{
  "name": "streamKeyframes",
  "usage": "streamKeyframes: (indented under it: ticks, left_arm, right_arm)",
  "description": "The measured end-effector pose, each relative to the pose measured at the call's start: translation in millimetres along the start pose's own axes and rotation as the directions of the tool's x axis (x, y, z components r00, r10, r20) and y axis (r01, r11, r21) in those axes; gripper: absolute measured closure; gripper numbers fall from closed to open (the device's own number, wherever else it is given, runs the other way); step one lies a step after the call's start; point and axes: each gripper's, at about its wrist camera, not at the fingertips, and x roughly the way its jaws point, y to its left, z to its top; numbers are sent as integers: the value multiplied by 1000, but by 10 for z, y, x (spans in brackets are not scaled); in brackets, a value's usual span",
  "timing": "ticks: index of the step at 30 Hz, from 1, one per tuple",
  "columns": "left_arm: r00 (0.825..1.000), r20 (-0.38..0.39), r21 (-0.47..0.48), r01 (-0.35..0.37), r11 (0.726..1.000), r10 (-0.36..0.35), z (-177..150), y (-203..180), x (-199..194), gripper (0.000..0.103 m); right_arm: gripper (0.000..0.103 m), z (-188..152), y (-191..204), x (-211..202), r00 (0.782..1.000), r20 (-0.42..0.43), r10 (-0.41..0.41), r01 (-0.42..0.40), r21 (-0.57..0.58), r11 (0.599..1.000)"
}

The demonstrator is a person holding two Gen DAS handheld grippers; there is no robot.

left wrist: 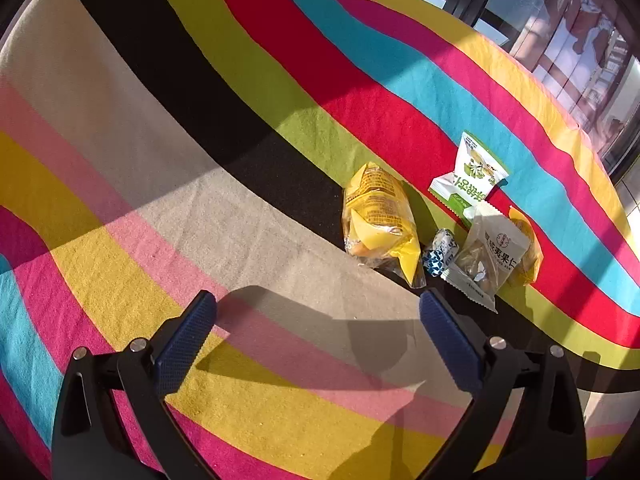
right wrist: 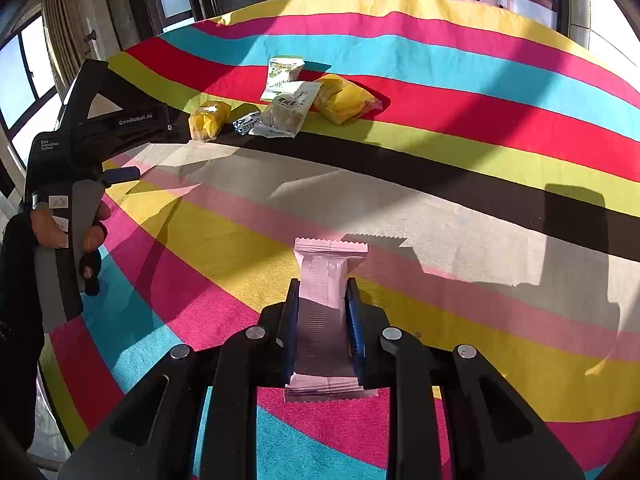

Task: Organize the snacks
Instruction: 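Grasp the pink wrapped bar with the right tool while the left tool grasps a yellow bread pack, then carry the yellow pack and pink bar to the box and open both tools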

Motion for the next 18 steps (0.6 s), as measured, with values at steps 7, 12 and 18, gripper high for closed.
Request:
streamKeyframes:
  ticks: [7, 12, 18]
  left_arm:
    - [996, 2, 89, -90, 992, 90, 412, -286, 447, 2]
    - [999, 8, 180, 39, 983, -42, 224, -244, 273, 55]
    - [987, 11, 237, 151, 960, -158, -537, 184, -356, 55]
  right_arm:
    - [79, 2, -12, 2, 1000, 1, 4, -4, 6, 1000]
    - [79, -3, -34, -5, 1000, 4, 13, -13, 19, 1000]
    - [79, 3, -34, 2, 1000, 3, 13, -13, 18, 1000]
